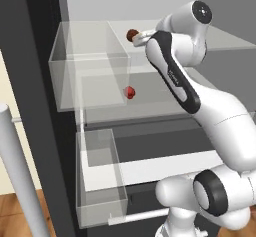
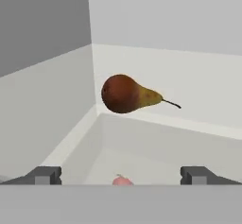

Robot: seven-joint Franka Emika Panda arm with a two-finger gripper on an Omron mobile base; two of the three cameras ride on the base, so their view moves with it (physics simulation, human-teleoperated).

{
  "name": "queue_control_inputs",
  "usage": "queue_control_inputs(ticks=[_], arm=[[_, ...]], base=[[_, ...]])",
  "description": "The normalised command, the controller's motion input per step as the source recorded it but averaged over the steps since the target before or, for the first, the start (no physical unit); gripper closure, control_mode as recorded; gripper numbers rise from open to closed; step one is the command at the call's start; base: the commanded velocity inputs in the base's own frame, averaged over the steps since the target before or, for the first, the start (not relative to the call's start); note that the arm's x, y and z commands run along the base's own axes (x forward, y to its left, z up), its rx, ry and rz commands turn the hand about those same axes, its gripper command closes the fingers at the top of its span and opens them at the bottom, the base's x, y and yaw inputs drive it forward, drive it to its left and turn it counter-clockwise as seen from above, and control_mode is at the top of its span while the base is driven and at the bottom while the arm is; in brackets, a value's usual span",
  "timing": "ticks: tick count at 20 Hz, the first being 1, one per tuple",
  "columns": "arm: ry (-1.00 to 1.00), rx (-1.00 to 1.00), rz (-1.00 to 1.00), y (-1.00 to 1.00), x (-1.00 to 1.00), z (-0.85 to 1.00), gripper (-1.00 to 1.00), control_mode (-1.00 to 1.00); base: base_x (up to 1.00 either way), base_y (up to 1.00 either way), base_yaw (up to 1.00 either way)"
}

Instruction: Open the fridge, remove the pear, bell pepper, and fish, and place them on any counter.

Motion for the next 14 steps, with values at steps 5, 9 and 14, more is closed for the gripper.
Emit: queue_control_inputs(ticks=[5,9,14], arm=[[0.03,0.00,0.00,0.27,0.54,0.05,-1.00,-1.00],[0.00,0.00,0.00,0.20,0.67,0.00,-1.00,-1.00],[0.00,0.00,0.00,0.01,0.56,-0.10,-1.00,-1.00]], base=[[0.00,0.00,0.00],[0.00,0.00,0.00],[0.00,0.00,0.00]])
